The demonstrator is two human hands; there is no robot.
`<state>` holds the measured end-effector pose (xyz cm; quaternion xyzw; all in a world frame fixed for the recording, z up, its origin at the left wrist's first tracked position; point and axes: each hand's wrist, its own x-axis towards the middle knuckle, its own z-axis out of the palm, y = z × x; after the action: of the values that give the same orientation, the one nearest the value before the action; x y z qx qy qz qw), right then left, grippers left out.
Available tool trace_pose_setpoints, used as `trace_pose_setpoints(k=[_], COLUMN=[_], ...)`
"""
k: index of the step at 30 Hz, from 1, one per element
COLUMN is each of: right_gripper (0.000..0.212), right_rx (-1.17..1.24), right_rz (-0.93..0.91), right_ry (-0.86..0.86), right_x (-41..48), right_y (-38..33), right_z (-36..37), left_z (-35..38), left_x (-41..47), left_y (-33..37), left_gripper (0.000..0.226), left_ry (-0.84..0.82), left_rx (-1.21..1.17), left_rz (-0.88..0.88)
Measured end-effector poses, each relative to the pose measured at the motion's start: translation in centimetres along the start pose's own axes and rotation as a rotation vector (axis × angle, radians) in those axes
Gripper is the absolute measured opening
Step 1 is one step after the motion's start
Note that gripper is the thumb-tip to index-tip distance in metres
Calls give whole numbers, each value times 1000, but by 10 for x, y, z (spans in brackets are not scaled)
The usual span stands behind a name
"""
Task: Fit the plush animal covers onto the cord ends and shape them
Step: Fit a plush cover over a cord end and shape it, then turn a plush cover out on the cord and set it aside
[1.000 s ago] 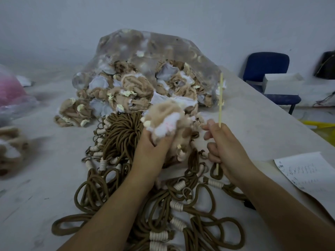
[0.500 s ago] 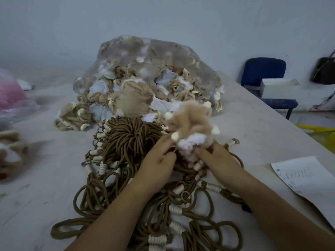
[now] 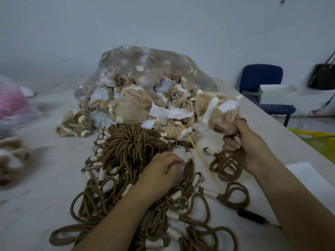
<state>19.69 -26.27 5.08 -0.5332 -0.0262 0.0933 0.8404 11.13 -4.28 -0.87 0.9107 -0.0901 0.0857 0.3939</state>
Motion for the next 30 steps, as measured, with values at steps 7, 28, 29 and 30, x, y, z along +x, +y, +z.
trace_pose_setpoints(k=[7, 28, 29, 30], right_gripper=[48, 34, 32, 31], right_rx=[-989, -1592, -1530, -1507], right_rz=[-6, -370, -309, -262], right_ry=[416, 275, 281, 281], right_x=[50, 39, 35, 30], right_y=[-14, 57, 60, 62], right_z=[-32, -8, -4, 0], left_z=[2, 4, 4, 4], left_x=[0, 4, 3, 3], left_y=[2, 3, 3, 3], left_gripper=[26, 24, 24, 24], left_ry=[34, 52, 53, 54], left_rx=[6, 49, 46, 43], left_rz=[-64, -85, -86, -89])
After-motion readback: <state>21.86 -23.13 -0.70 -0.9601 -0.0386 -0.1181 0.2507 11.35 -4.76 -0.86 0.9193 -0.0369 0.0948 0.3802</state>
